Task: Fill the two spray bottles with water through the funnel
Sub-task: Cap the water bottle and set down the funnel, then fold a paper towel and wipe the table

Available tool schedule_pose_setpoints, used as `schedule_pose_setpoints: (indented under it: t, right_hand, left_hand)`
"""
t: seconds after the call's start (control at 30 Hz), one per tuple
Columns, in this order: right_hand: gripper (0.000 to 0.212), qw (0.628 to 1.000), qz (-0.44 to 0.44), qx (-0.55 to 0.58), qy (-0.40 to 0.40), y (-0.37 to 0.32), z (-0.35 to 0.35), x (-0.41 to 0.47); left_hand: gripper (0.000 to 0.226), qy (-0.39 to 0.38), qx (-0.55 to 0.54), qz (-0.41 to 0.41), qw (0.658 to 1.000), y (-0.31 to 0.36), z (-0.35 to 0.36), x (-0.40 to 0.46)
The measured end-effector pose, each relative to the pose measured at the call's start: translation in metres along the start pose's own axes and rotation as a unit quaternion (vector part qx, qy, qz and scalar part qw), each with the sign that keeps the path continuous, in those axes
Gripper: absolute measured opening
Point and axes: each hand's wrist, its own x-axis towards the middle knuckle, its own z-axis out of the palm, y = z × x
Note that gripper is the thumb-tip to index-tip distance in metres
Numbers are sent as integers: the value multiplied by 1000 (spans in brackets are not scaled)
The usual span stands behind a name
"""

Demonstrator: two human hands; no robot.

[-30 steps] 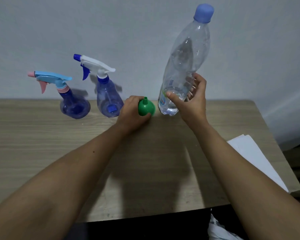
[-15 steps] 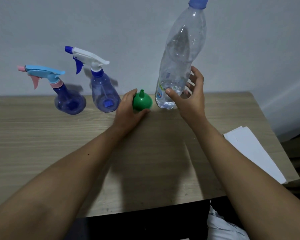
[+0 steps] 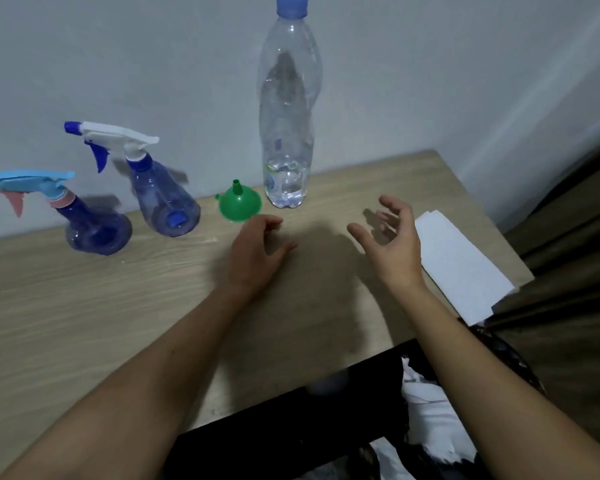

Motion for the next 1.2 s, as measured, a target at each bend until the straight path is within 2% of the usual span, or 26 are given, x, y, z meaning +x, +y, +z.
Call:
schedule_pose_setpoints:
  t: [0.2, 0.37, 0.6, 0.7, 0.8, 0.93, 1.2]
  right_hand:
    - [47, 993, 19, -76, 88, 41, -79, -37]
    - [26, 979, 33, -136, 150, 70, -133, -64]
    - [29, 963, 70, -207, 156, 102, -165, -91]
    - [33, 963, 68, -220, 142, 108, -166, -93]
    - [28, 963, 64, -217, 145, 112, -165, -93]
    - [11, 960, 43, -223, 161, 113, -166, -91]
    - [6, 965, 9, -190, 182, 103, -169, -84]
  left_hand:
    - [37, -134, -11, 138, 981, 54, 69, 21]
    - [31, -203, -14, 221, 954, 89, 125, 29]
    - [44, -263, 21, 316, 911, 115, 177, 37]
    - [32, -254, 19, 358, 898, 111, 189, 39]
    - [18, -223, 8, 382, 897, 110, 194, 38]
    - [20, -207, 6, 397, 894, 109, 196, 38]
    - [18, -190, 10, 378, 906, 119, 189, 40]
